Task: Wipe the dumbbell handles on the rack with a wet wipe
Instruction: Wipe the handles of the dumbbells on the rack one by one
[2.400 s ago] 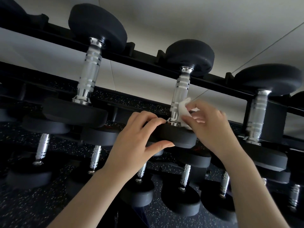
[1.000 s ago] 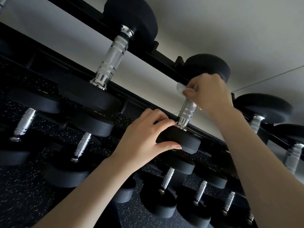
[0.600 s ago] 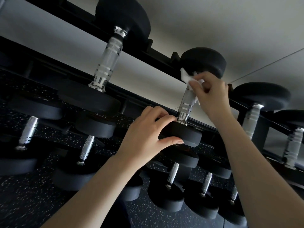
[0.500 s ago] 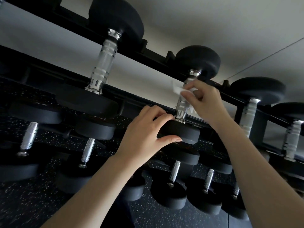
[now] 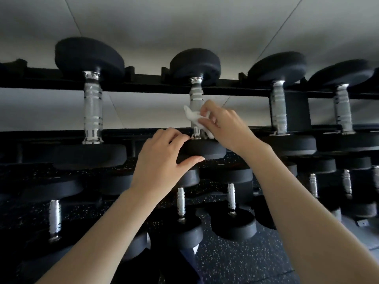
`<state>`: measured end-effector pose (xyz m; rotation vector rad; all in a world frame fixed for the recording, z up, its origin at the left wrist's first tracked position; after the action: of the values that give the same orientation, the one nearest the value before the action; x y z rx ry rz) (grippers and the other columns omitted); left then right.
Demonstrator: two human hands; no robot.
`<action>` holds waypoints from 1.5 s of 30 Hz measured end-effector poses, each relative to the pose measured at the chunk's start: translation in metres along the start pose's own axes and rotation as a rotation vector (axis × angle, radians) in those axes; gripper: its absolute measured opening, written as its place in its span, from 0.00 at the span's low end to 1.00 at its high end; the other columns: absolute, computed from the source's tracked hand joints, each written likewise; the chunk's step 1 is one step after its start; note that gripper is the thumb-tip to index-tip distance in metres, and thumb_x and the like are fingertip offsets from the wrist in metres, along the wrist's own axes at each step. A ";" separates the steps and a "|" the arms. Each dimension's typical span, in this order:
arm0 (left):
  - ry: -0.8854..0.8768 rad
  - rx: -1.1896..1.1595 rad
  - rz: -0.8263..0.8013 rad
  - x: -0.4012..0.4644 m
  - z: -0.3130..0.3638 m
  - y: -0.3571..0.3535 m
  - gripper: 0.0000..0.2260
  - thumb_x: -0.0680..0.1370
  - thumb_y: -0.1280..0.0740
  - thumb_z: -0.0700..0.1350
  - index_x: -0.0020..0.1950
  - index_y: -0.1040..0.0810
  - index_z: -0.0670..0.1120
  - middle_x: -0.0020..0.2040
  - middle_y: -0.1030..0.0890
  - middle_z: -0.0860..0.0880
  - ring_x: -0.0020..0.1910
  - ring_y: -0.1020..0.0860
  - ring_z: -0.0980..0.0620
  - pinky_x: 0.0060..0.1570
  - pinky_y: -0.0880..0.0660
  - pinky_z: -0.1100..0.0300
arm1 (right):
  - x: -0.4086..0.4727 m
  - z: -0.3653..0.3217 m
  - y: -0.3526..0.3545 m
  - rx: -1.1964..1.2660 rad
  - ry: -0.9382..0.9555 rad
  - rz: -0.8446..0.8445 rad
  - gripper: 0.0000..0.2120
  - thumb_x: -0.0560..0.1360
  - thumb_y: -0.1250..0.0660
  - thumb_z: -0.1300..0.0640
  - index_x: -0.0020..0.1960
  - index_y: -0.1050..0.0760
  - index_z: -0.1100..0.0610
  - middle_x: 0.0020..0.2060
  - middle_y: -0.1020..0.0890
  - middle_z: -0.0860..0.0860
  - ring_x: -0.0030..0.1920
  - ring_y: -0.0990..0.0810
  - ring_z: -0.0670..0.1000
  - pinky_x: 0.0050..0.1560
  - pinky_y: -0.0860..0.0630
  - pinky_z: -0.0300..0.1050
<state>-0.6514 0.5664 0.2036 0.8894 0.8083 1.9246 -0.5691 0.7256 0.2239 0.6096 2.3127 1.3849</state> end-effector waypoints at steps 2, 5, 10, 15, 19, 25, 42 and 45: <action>-0.017 0.029 -0.015 0.003 0.005 0.001 0.26 0.73 0.38 0.63 0.54 0.19 0.43 0.49 0.22 0.49 0.49 0.24 0.48 0.46 0.24 0.50 | -0.005 0.002 0.006 0.077 -0.027 0.065 0.06 0.79 0.41 0.51 0.51 0.33 0.54 0.42 0.22 0.50 0.39 0.23 0.52 0.43 0.23 0.52; -0.077 0.053 -0.027 0.011 0.019 -0.003 0.25 0.74 0.38 0.63 0.56 0.19 0.44 0.50 0.22 0.49 0.51 0.25 0.48 0.50 0.28 0.52 | -0.018 0.016 0.026 0.195 -0.089 0.211 0.05 0.79 0.40 0.54 0.49 0.32 0.55 0.38 0.26 0.47 0.37 0.28 0.46 0.40 0.29 0.39; -0.180 0.102 -0.027 0.029 0.062 -0.028 0.23 0.75 0.38 0.61 0.56 0.19 0.44 0.51 0.22 0.49 0.54 0.25 0.48 0.56 0.33 0.54 | -0.042 0.064 0.065 0.297 -0.188 0.441 0.03 0.78 0.37 0.57 0.47 0.31 0.55 0.42 0.24 0.51 0.41 0.27 0.47 0.41 0.33 0.30; -0.150 0.095 -0.062 0.046 0.113 -0.070 0.23 0.77 0.40 0.60 0.57 0.20 0.43 0.51 0.21 0.48 0.53 0.23 0.46 0.53 0.26 0.48 | -0.060 0.120 0.100 0.324 -0.223 0.517 0.03 0.78 0.37 0.58 0.48 0.30 0.57 0.43 0.23 0.50 0.43 0.26 0.48 0.39 0.33 0.27; -0.071 0.111 -0.112 0.055 0.148 -0.106 0.25 0.77 0.41 0.61 0.60 0.22 0.42 0.53 0.22 0.48 0.53 0.24 0.47 0.52 0.26 0.51 | -0.072 0.170 0.115 0.304 -0.222 0.491 0.03 0.77 0.37 0.57 0.48 0.29 0.57 0.43 0.22 0.52 0.43 0.24 0.50 0.40 0.33 0.26; 0.038 0.074 -0.071 0.061 0.164 -0.124 0.28 0.75 0.40 0.64 0.63 0.24 0.44 0.55 0.23 0.50 0.54 0.27 0.52 0.54 0.32 0.58 | -0.062 0.217 0.121 0.268 -0.166 0.408 0.02 0.77 0.35 0.58 0.48 0.29 0.55 0.43 0.23 0.50 0.43 0.26 0.46 0.40 0.32 0.26; 0.084 0.015 -0.049 0.060 0.163 -0.123 0.28 0.74 0.40 0.64 0.63 0.24 0.45 0.57 0.24 0.50 0.55 0.28 0.54 0.54 0.29 0.57 | 0.014 0.189 0.099 0.399 -0.105 0.517 0.04 0.71 0.29 0.61 0.46 0.19 0.59 0.45 0.22 0.52 0.39 0.27 0.41 0.40 0.33 0.23; 0.086 -0.015 -0.035 0.059 0.162 -0.124 0.27 0.74 0.39 0.64 0.63 0.24 0.45 0.56 0.24 0.50 0.54 0.26 0.52 0.52 0.25 0.52 | 0.008 0.187 0.104 0.361 -0.105 0.377 0.05 0.71 0.29 0.61 0.46 0.19 0.59 0.45 0.20 0.51 0.39 0.27 0.40 0.41 0.33 0.22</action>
<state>-0.4893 0.7043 0.2085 0.7827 0.8529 1.9471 -0.4600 0.9099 0.2324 1.2504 2.4642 1.0447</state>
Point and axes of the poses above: each hand's wrist, its own x-axis towards the middle knuckle, its own y-axis out of the back of the hand, z = x × y, the point moved 2 cm from there along x, towards the middle knuckle
